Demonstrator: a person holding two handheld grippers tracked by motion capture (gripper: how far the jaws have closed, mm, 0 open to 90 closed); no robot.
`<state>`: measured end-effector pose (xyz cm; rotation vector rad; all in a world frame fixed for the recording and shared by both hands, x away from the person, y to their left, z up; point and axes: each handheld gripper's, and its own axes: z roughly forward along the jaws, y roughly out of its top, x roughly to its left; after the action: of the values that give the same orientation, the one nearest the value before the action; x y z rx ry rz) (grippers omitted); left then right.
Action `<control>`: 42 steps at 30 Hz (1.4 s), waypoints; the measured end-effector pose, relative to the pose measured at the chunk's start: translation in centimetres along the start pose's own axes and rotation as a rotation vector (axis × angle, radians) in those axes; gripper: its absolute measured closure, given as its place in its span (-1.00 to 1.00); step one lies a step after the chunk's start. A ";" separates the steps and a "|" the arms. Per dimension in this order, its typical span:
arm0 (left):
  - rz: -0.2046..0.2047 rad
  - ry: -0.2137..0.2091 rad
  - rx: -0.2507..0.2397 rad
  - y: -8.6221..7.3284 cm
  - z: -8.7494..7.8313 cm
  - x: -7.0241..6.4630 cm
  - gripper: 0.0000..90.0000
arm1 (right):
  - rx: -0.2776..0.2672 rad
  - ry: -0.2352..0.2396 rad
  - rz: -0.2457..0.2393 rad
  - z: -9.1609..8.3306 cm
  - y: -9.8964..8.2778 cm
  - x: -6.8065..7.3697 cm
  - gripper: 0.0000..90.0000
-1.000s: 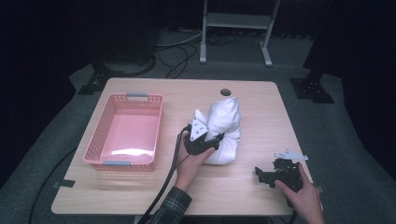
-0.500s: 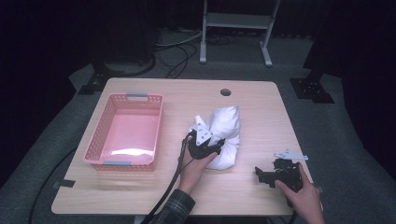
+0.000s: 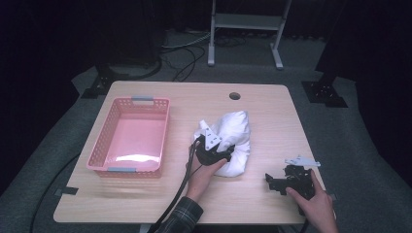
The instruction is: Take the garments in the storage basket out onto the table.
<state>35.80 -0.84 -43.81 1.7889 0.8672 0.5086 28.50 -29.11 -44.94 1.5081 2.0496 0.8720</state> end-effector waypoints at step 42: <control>-0.017 0.027 -0.030 0.4 0.0 -0.1 -0.99 | 0.000 0.000 0.000 0.0 0.0 0.0 -1.00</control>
<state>35.84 -0.96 -43.44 1.7497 0.8887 0.5335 28.50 -29.11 -44.94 1.5078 2.0498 0.8718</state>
